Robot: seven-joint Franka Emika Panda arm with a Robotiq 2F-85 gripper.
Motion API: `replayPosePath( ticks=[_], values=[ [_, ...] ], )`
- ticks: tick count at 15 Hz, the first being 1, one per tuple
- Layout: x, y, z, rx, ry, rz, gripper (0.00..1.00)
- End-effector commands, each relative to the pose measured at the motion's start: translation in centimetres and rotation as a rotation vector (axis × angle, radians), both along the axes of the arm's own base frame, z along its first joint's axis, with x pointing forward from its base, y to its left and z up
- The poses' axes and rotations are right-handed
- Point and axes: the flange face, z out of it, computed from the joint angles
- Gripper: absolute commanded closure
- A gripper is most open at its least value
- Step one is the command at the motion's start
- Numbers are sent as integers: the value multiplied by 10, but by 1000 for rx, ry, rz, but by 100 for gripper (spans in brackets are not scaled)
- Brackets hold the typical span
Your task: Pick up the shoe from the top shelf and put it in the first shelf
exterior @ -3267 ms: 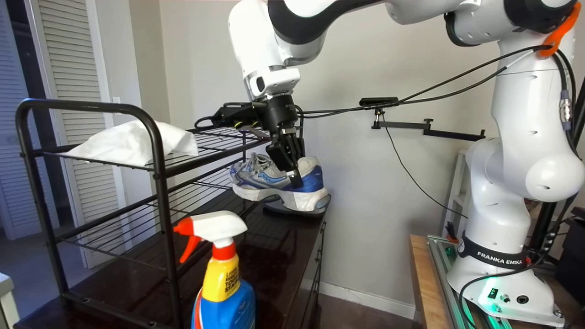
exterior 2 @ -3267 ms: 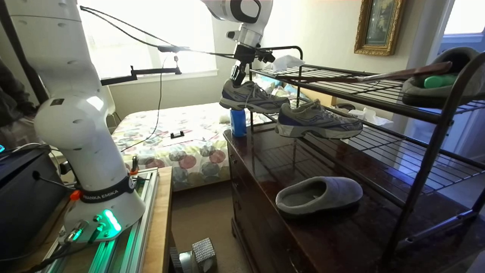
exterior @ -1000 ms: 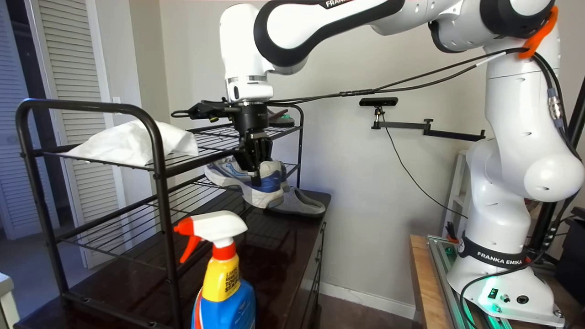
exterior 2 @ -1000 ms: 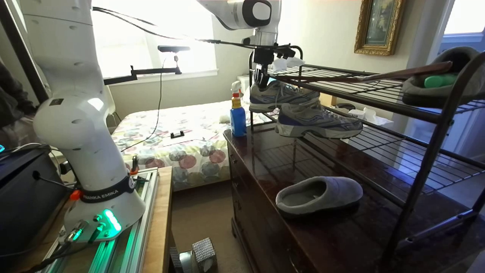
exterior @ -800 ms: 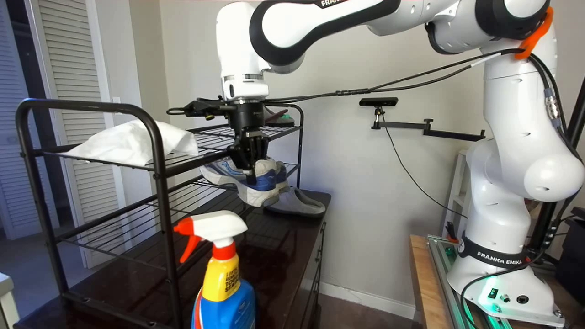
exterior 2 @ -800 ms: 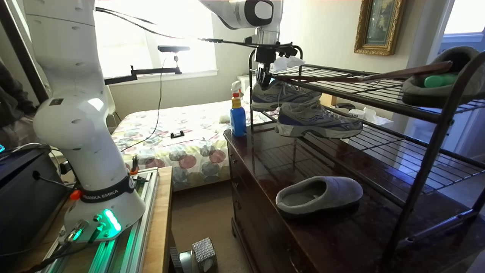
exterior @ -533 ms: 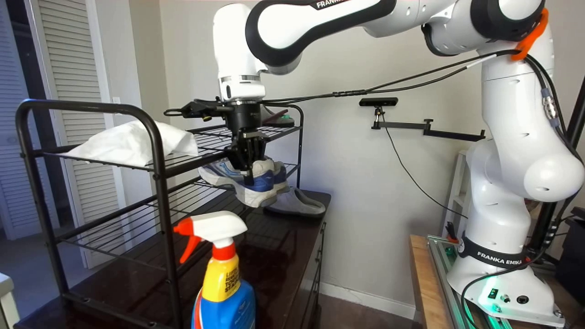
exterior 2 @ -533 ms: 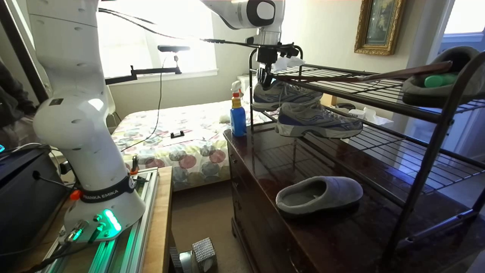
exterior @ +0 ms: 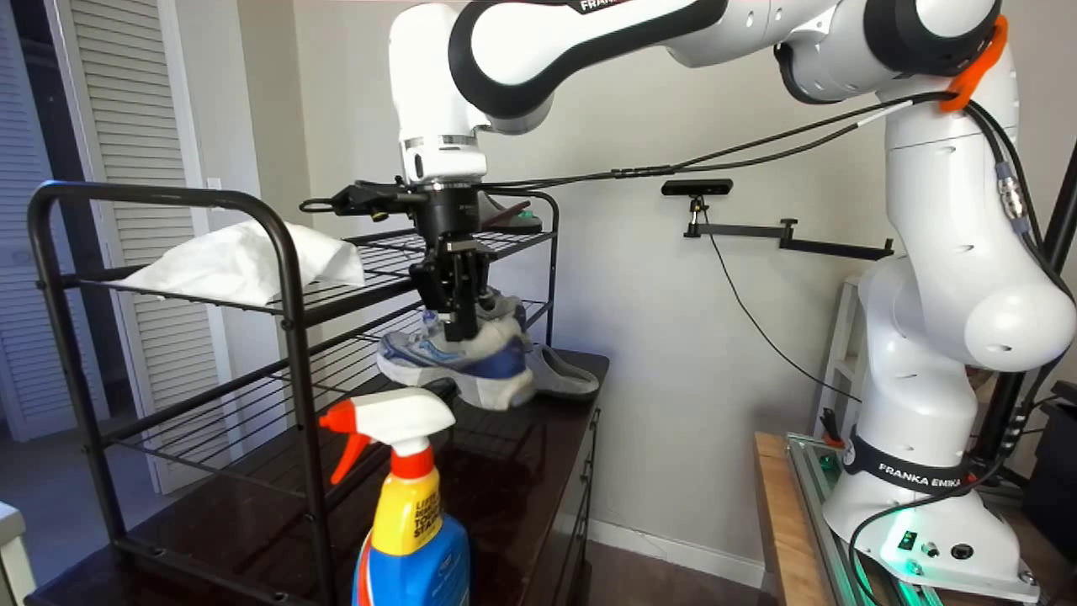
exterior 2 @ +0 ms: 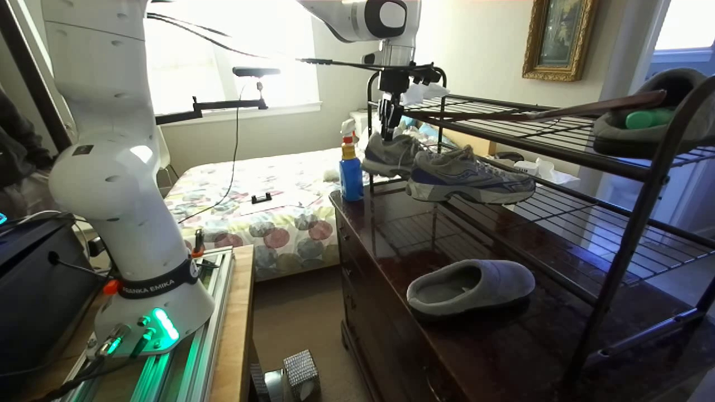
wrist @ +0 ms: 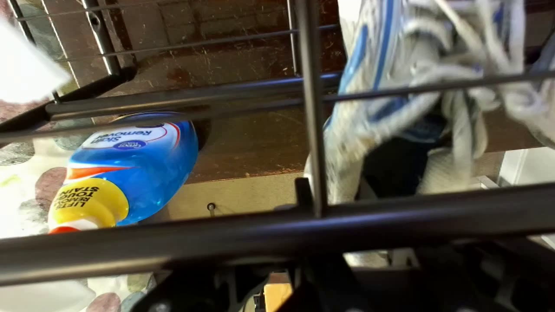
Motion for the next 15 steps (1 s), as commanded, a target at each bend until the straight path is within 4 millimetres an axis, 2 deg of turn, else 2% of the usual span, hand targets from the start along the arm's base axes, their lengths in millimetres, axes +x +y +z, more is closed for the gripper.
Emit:
replayPosePath(
  ticks=[1,5,6,15],
  values=[
    [15,0,9,-8,-18,15,34],
    [16,0,13,-9,-12,13,5],
    [16,-1,13,-10,-10,12,2],
    [15,-2,13,-11,51,3,0]
  ],
)
